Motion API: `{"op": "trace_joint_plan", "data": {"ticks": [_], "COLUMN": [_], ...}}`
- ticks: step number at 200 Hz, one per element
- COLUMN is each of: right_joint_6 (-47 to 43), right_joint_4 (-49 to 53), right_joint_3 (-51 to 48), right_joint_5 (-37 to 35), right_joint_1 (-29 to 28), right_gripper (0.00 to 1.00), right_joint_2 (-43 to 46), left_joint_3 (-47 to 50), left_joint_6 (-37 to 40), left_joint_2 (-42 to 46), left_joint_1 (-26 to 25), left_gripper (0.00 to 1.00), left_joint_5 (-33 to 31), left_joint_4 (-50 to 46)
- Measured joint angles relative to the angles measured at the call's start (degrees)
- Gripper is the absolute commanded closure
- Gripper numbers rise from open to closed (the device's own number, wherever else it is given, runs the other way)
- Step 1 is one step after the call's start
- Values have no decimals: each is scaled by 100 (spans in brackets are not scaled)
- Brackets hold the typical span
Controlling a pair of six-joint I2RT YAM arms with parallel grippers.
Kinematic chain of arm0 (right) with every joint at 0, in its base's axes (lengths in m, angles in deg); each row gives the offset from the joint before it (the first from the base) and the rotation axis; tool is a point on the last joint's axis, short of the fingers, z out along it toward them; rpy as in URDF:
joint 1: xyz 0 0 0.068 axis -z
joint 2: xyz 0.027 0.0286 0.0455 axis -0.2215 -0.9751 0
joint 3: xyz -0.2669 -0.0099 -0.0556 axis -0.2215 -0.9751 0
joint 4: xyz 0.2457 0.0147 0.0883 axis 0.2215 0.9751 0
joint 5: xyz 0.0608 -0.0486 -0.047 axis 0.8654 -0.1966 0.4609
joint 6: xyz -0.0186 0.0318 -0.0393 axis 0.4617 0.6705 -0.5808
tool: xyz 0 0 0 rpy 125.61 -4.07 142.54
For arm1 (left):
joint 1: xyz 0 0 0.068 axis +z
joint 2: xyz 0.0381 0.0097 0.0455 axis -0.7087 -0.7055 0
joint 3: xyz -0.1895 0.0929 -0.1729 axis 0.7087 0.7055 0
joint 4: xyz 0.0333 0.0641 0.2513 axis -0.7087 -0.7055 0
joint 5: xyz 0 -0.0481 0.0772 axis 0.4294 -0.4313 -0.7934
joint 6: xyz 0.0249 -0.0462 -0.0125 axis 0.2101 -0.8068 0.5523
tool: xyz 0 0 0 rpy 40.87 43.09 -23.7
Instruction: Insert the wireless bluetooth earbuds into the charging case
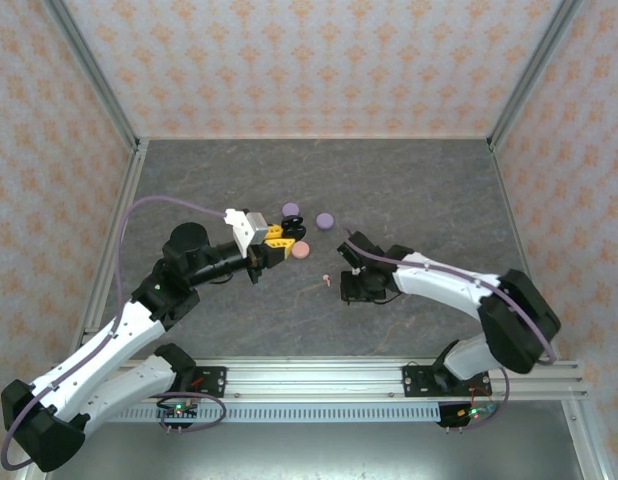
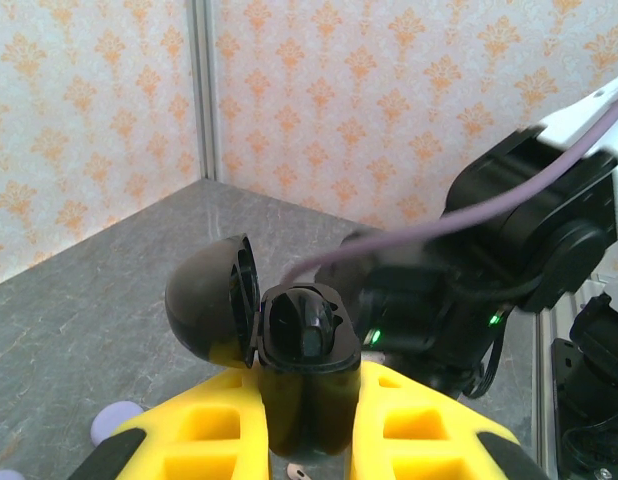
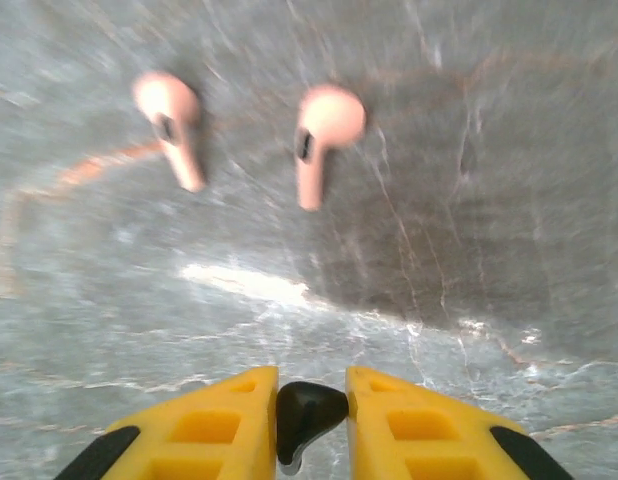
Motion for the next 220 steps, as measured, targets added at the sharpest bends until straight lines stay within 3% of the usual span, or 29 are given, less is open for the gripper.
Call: {"op": "trace_joint_plan", "data": {"ticks": [99,220], "right_joint_6": [-999,-1499], "right_joint_4": [-319,-1252], "right_joint_3": [1554,2155], "right_joint_5": [-461,-350], "right_joint_1": [0,-588], "right_gripper": [78,79], "right_joint_2": [1873,1580], "left_joint_3": [11,11], "left_joint_6": [-181,-203], "left_joint_2": [-411,-748], "left_joint_1": [0,-2], "left_gripper": [100,100], "left_joint_5": [11,55], "left_joint_4": [332,568]}}
